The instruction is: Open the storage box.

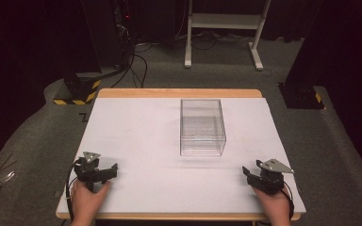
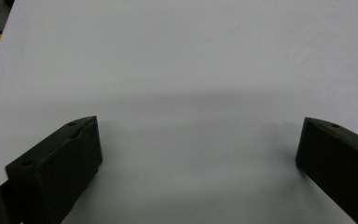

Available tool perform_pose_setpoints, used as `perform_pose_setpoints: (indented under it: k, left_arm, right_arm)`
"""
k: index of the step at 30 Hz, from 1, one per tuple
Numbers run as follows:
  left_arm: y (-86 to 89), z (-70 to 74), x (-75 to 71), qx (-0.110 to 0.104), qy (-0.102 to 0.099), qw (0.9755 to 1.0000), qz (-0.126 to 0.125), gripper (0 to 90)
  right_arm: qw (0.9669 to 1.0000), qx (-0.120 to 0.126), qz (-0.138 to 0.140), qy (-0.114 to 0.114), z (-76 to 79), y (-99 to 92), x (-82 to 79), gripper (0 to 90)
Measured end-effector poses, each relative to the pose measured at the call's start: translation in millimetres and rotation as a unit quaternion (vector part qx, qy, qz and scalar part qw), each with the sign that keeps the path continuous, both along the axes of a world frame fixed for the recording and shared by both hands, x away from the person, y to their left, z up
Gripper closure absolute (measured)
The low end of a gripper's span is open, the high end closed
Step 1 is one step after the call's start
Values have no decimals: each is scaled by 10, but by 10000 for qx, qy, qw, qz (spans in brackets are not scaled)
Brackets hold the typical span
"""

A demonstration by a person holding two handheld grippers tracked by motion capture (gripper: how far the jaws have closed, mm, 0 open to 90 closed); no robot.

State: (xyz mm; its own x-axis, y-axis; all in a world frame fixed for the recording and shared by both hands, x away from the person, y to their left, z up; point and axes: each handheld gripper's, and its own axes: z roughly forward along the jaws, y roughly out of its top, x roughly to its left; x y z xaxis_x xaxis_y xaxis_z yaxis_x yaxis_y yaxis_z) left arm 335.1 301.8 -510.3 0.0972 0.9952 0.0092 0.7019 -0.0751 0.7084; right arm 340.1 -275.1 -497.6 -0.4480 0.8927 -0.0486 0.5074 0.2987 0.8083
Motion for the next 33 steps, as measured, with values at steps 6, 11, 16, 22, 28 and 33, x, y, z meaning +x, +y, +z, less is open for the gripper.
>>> perform_pose_setpoints:
  k: [6, 11, 16, 22, 28, 33]
  left_arm:
    - [0, 0, 0, -3, 2, 10000, 0, 3]
    - [1, 0, 0, -1, 3, 10000, -2, 3]
    - [0, 0, 0, -3, 1, 10000, 0, 3]
    - [0, 0, 0, -3, 2, 10000, 0, 3]
    - [0, 0, 0, -2, 1, 10000, 0, 3]
    - [0, 0, 0, -4, 1, 10000, 0, 3]
  right_arm:
    - [9998, 54, 149, -115, 45, 67, -44, 373]
    - [9993, 101, 275, -215, 83, 137, -71, 378]
    - [9987, 120, 402, -301, 106, 197, -96, 417]
    - [9979, 83, 510, -381, 138, 267, -123, 441]
    - [9970, 221, 677, -289, 167, 393, -142, 422]
    - [9962, 313, 760, -290, 187, 475, -158, 422]
